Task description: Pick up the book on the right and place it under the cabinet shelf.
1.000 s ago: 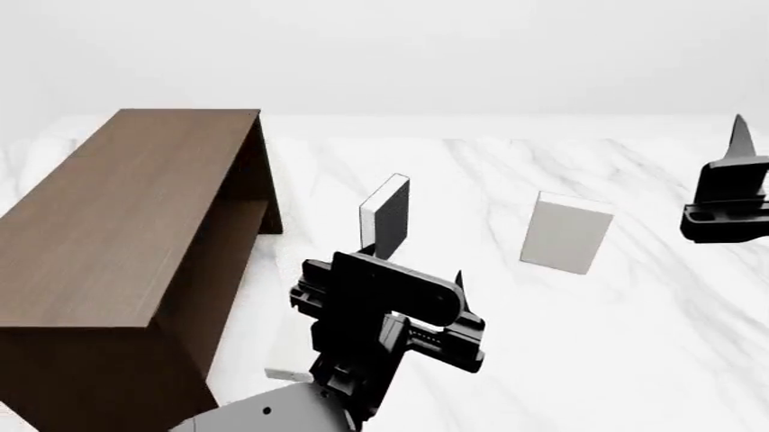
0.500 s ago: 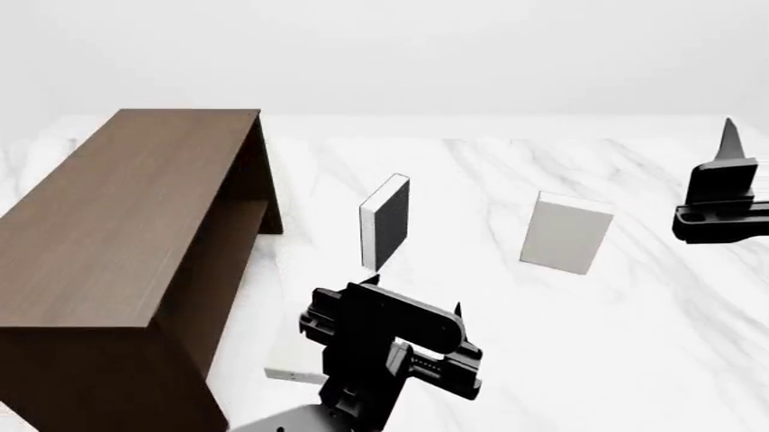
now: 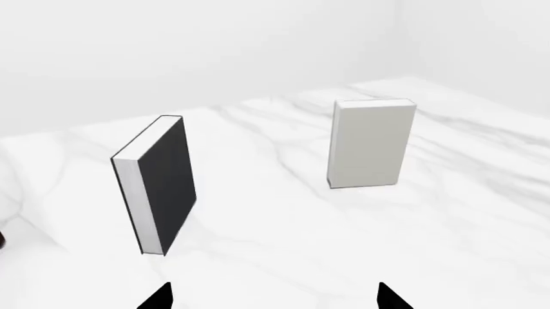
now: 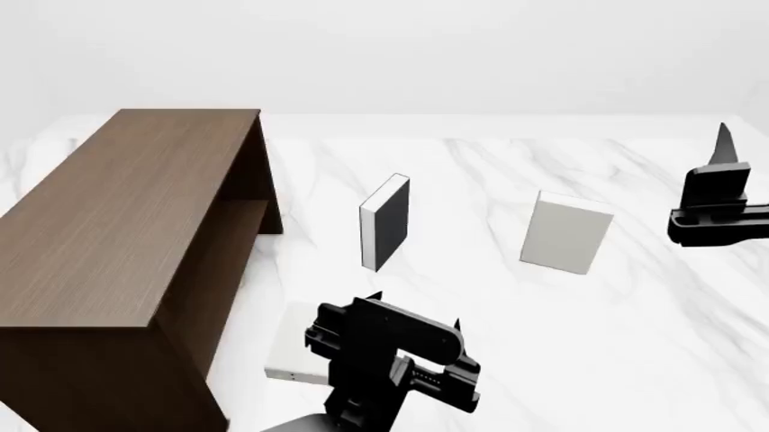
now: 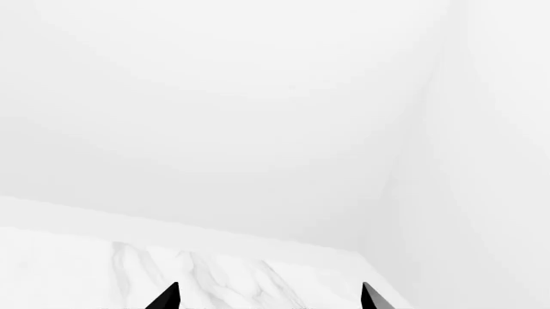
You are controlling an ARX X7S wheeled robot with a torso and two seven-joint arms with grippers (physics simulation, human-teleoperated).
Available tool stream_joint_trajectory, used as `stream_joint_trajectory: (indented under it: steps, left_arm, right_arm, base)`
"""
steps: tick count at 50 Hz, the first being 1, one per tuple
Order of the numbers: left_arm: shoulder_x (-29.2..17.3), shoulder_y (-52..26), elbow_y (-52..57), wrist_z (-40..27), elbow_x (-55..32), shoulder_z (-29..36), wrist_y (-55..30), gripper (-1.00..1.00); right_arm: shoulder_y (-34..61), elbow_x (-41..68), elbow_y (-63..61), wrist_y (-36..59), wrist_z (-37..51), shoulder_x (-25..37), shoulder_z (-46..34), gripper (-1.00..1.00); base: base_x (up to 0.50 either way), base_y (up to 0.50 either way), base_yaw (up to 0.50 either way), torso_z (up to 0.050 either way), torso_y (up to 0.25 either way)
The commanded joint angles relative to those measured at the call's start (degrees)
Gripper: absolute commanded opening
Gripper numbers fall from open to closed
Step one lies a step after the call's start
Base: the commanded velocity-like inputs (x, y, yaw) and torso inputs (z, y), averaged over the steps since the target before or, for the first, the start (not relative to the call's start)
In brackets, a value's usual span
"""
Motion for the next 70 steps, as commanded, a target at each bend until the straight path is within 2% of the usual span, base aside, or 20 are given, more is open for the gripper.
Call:
stream_joint_trajectory:
  steps: [1,38,53,70]
  left_arm:
    - [0.1,0.7,-1.9,0.6,0.3,0.5,1.2,1.00]
    - [0.2,1.2,-1.9,0.8,0.2,1.4,2.9,1.00]
    - [1.2,2.9,-2.3,0.9,5.0,3.4,9.0,1.00]
    - [4.6,5.2,-6.7,-0.9,10.9,5.6,16.2,1.00]
  right_arm:
    - [-1.0,-0.7,0.0,-0.8,0.0,0.2,-0.3,1.00]
    - [-2.8,-1.4,-0.1,-2.2,-0.2,0.7,-0.5,1.00]
    - [-3.8,-2.0,-0.6,-3.5,-0.5,1.6,-0.8,1.00]
    - [-4.3,-1.8,-0.9,-3.7,-0.7,2.4,-0.6,1.00]
  base:
    - [0.00,0.00,0.00,0.000,0.000]
    - [0.00,0.00,0.00,-0.006,-0.198]
    - [0.00,0.00,0.00,0.000,-0.014]
    - [0.00,0.00,0.00,0.000,0.000]
